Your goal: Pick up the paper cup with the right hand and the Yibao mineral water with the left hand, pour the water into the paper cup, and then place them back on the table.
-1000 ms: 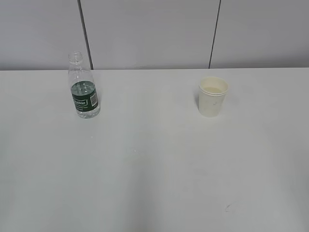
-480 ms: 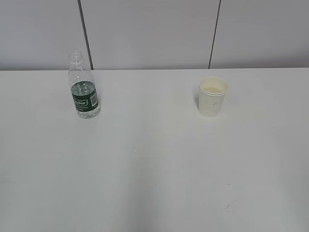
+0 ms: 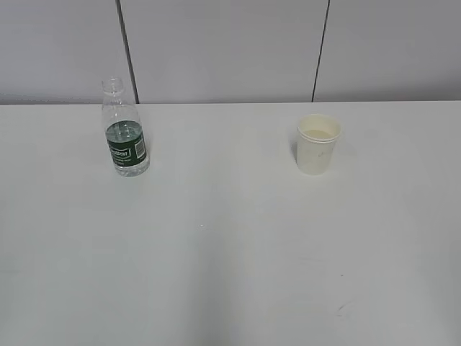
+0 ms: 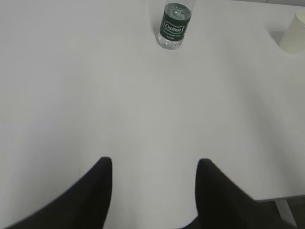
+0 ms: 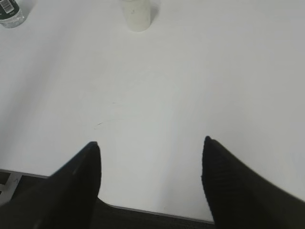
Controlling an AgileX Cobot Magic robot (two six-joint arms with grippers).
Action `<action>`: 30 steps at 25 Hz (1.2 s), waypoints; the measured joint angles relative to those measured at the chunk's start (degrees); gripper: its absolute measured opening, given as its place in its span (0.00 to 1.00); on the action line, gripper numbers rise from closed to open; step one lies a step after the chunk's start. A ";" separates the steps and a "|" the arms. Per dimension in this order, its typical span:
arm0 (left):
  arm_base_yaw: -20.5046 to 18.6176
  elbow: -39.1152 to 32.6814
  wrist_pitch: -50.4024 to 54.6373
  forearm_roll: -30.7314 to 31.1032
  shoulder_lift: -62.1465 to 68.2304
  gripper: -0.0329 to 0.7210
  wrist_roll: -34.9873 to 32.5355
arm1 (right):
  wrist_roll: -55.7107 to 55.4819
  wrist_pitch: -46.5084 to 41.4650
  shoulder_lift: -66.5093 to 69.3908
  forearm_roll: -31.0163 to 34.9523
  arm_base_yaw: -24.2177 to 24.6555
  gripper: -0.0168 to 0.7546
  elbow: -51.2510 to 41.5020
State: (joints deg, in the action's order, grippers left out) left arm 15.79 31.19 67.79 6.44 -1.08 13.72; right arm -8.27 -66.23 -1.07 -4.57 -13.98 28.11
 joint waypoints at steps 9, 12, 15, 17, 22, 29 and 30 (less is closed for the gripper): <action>0.00 -1.78 -3.40 -0.01 0.00 0.50 -0.22 | 0.00 0.00 0.00 -0.78 0.00 0.69 0.00; 0.00 -1.78 -3.52 -0.01 0.00 0.50 -0.27 | 0.11 0.00 0.00 -0.78 0.00 0.69 0.00; 0.00 -1.78 -3.54 -0.02 0.00 0.50 -0.27 | 0.11 0.00 0.00 -1.01 0.00 0.69 -0.03; 0.00 -1.78 -3.54 0.03 -0.06 0.50 -0.33 | 0.11 0.00 0.00 -1.69 0.00 0.69 -0.03; -2.96 -1.78 -3.54 0.04 -0.06 0.50 -0.38 | 0.13 0.12 0.00 -4.09 2.02 0.69 -0.03; -6.71 -1.78 -3.54 -0.45 -0.06 0.50 -0.38 | 0.24 0.12 0.00 -4.43 9.86 0.69 -0.03; -7.07 -1.78 -3.54 -0.50 -0.06 0.50 -0.38 | 0.24 0.12 0.00 -4.43 10.99 0.69 -0.03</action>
State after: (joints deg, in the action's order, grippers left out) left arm 8.72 29.41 64.25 5.94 -1.14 13.34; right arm -8.03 -66.11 -1.07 -9.00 -2.99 28.07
